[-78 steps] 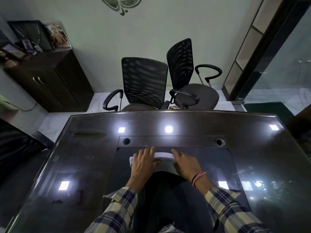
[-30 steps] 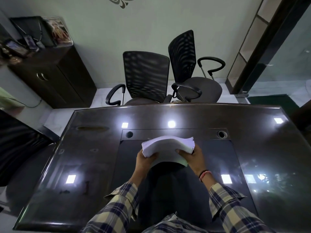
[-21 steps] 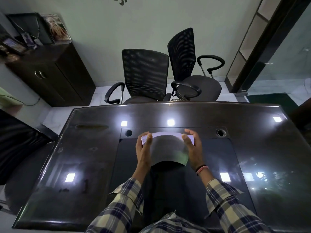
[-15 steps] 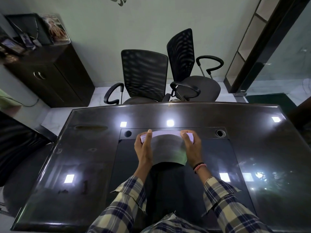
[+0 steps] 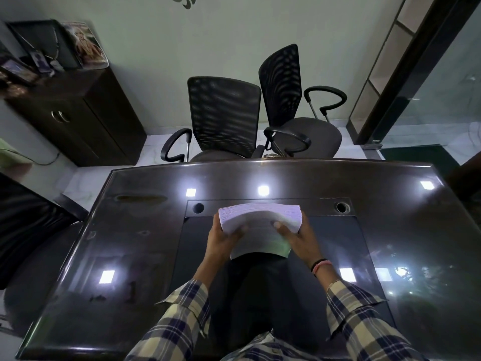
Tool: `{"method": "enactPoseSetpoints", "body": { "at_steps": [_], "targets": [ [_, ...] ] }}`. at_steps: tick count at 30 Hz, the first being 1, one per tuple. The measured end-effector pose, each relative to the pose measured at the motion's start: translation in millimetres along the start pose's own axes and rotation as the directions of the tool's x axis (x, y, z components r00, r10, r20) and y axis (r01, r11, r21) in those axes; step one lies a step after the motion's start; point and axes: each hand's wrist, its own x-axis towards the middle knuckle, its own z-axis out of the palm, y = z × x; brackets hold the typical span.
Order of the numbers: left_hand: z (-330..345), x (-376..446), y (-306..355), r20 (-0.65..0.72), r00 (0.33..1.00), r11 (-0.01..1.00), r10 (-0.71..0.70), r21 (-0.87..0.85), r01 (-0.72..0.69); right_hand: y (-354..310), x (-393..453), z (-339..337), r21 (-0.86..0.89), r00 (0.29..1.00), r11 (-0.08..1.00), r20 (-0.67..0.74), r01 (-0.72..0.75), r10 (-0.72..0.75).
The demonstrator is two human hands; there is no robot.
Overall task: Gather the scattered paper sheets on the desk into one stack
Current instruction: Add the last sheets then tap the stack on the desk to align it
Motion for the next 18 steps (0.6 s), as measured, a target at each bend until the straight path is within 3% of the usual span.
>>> {"method": "enactPoseSetpoints", "body": {
  "at_steps": [5,8,18],
  "targets": [
    [-15,3,-29,0.079,0.996,0.937,-0.034,0.350,0.004,39,6,-12,-0.296,0.983,0.954,0.155,-0.048,0.097],
    [-20,8,-39,0.074,0.996,0.889,-0.045,0.458,0.006,40,7,-16,-0.317,0.978,0.947,0.171,-0.059,0.118],
    [-13,20,-25,0.012,0.996,0.898,-0.088,0.433,0.075,29,22,-22,-0.303,0.993,0.948,0.027,-0.098,0.111]
  ]
}}
